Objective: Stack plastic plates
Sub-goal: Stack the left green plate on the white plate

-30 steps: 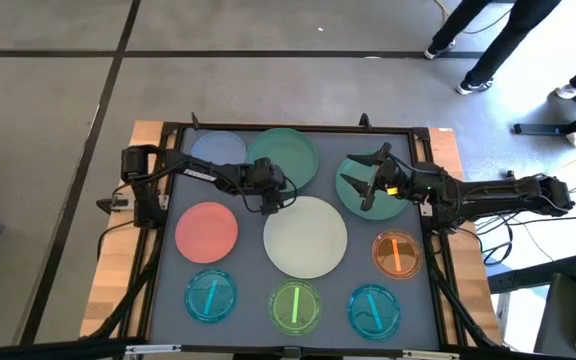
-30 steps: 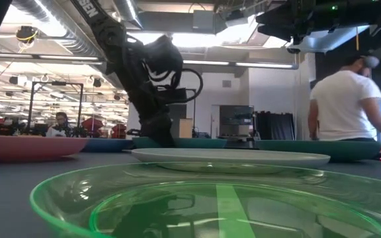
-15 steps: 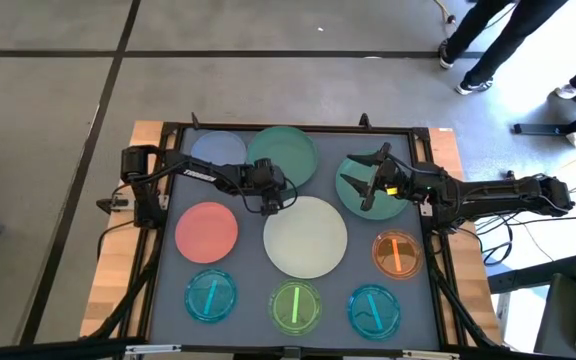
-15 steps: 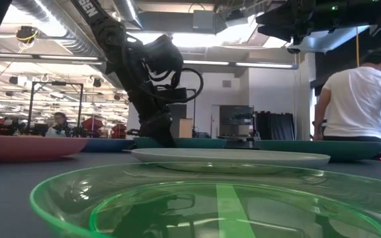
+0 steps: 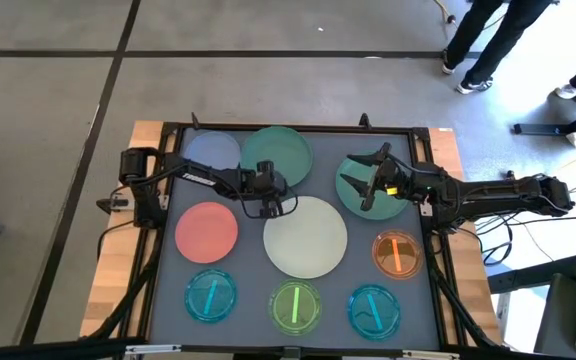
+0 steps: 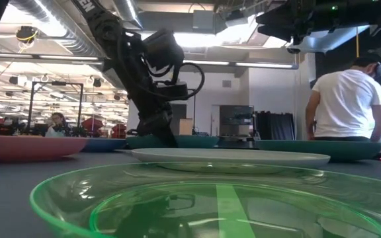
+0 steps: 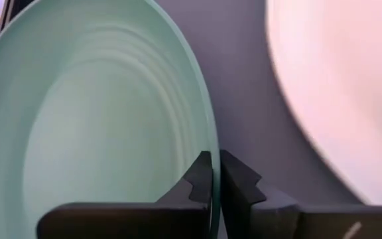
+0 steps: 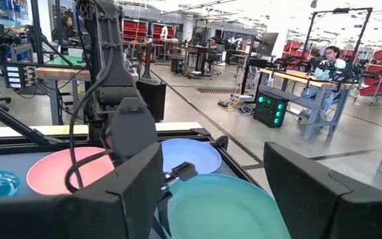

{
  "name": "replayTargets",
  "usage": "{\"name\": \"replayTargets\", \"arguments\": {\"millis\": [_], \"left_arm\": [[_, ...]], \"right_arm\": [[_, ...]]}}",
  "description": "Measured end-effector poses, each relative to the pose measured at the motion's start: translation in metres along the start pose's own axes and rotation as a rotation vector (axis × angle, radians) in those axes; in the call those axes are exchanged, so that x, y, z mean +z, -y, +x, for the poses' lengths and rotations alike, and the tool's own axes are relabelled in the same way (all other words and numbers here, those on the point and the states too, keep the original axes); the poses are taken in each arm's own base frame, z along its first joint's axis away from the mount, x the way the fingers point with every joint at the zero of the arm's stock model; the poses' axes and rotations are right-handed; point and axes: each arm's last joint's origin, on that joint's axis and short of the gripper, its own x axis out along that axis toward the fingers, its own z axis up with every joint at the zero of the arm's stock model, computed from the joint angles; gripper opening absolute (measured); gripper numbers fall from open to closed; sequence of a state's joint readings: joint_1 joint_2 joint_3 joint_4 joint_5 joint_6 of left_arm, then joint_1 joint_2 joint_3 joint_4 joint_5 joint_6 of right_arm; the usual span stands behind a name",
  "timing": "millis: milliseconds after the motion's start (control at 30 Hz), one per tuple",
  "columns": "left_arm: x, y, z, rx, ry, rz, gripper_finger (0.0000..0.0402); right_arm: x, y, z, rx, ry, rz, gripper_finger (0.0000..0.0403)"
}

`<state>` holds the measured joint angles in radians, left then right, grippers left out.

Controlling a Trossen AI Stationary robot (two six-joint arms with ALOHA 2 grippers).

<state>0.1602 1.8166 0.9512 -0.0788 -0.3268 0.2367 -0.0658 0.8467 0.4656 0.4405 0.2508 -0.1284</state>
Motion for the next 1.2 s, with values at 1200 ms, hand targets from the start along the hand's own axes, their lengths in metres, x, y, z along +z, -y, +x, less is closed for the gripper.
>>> {"name": "replayTargets", "arguments": {"millis": [1200], "left_arm": [[0.035, 0.112, -0.108, -0.445, 0.419, 0.267, 0.0010]], "right_arm": [[0.000, 0.000, 0.000, 0.001, -0.004, -0.001, 0.0253]]}}
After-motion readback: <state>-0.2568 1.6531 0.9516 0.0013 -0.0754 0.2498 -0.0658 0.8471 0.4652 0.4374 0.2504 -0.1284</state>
